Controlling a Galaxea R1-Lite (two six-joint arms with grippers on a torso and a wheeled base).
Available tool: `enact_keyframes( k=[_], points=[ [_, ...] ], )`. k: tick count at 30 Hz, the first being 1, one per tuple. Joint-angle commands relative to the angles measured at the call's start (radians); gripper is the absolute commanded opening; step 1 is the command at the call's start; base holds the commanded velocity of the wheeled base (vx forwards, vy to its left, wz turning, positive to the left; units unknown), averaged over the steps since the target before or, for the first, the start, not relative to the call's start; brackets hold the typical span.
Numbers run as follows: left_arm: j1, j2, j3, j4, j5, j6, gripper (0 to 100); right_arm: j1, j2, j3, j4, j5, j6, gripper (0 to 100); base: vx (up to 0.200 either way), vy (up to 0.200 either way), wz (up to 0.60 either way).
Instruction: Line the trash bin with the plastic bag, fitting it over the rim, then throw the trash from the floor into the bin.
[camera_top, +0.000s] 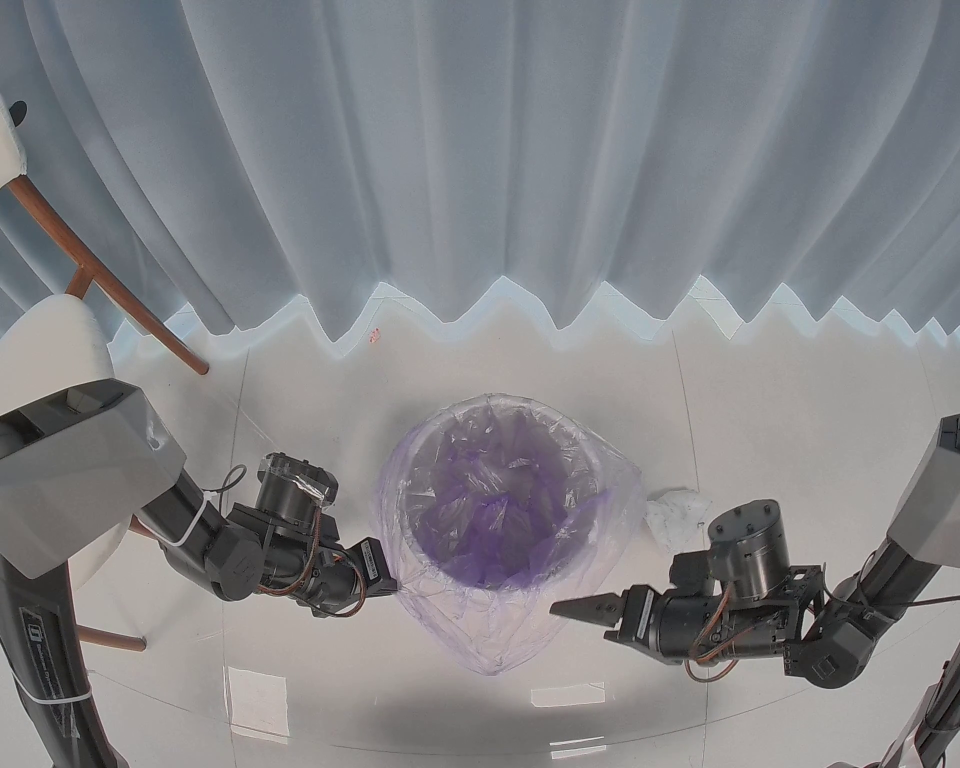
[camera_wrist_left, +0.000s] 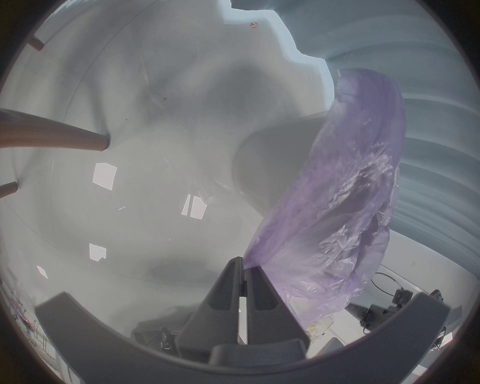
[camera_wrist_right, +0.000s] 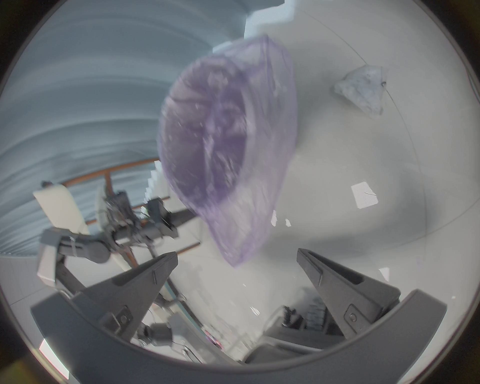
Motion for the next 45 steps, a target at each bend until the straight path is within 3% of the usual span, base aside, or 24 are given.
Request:
enact_keyframes(
  k=[1, 4, 11, 22, 29, 33, 34, 45],
  points=[
    [0.011, 0.017, -0.01, -0.001, -0.031, -0.007, 0, -0.082, 0.031, 0.036, -0.131, 0.016, 0.037, 100, 0.0, 0.0, 0.0],
    [0.008, 0.021, -0.011, -0.001, -0.033, -0.012, 0, -0.106, 0.083, -0.021, -0.169, -0.044, 0.036, 100, 0.0, 0.0, 0.0],
    [0.009, 0.026, -0.051, -0.001, -0.066, -0.09, 0, -0.155, 0.185, -0.09, -0.194, -0.051, 0.046, 100, 0.0, 0.0, 0.0],
    [-0.001, 0.046, -0.064, -0.001, -0.033, -0.082, 0, -0.243, 0.291, -0.09, -0.378, -0.048, 0.049, 100, 0.0, 0.0, 0.0],
    [-0.001, 0.044, -0.06, 0.001, -0.037, -0.082, 0, -0.298, 0.312, -0.132, -0.459, -0.042, 0.184, 100, 0.0, 0.0, 0.0],
    [-0.003, 0.044, -0.059, 0.001, -0.037, -0.081, 0, -0.303, 0.35, -0.124, -0.536, -0.039, 0.2, 100, 0.0, 0.0, 0.0],
    [-0.003, 0.044, -0.059, 0.001, -0.037, -0.081, 0, -0.306, 0.356, -0.122, -0.545, -0.039, 0.2, 0, 0.0, 0.0, 0.0],
    [-0.015, 0.044, -0.054, 0.002, -0.033, -0.081, 0, -0.307, 0.363, -0.128, -0.545, -0.036, 0.194, 0, 0.0, 0.0, 0.0]
  ],
)
